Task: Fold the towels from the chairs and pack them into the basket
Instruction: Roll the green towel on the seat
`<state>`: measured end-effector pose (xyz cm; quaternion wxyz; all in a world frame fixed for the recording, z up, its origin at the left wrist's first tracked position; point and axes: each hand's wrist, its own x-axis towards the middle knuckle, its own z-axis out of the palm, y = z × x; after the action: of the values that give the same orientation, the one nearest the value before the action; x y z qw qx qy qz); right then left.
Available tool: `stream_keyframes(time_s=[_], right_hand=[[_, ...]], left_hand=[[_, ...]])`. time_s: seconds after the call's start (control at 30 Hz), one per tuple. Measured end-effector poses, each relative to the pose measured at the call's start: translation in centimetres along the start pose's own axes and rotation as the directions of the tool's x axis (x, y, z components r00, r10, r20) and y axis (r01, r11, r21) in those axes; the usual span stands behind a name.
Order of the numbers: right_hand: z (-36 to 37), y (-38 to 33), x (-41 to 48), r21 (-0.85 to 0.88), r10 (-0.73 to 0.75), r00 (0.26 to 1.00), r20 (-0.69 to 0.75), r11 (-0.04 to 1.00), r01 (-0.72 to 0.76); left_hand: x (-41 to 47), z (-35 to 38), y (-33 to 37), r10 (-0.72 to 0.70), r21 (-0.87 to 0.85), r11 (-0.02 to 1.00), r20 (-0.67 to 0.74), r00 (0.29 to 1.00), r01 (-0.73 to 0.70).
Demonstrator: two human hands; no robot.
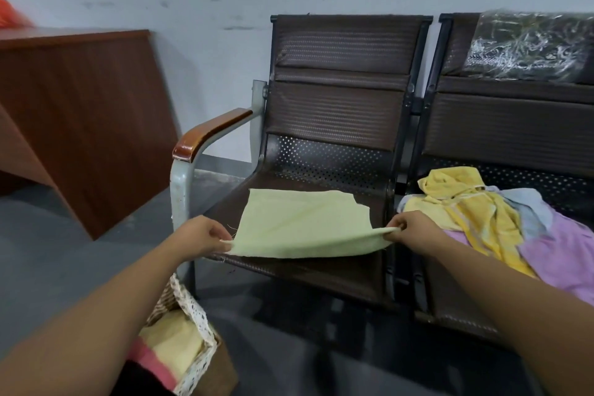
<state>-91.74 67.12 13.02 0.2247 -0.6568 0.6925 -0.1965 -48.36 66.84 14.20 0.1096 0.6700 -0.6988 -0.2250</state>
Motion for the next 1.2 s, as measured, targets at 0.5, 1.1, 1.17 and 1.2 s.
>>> stream_keyframes(time_s=[0.5, 1.1, 1.17, 1.2], right_hand=[[1.5, -1.9, 3.5, -0.267, 0.049, 0.992, 0.119, 0.964, -0.015], [10.9, -1.6, 16.9, -0.223, -0.010, 0.999, -0.036, 0.975, 0.001], [10.7, -1.2, 19.4, -0.247, -0.025, 0.999, 0.026, 0.968, 0.031], [10.9, -0.9, 20.3, -0.245, -0.028, 0.998, 0.065, 0.968, 0.043]], left_hand=[[5.2, 3.1, 1.3, 0.066, 0.175, 0.981, 0.115, 0.991, -0.086], [20.1, 9.7, 5.2, 0.117, 0.155, 0.983, -0.136, 0.984, -0.096], [22.5, 10.2, 4.2, 0.110, 0.174, 0.980, -0.091, 0.990, -0.093], [23.3, 10.7, 3.6, 0.096, 0.174, 0.981, -0.064, 0.993, -0.083]])
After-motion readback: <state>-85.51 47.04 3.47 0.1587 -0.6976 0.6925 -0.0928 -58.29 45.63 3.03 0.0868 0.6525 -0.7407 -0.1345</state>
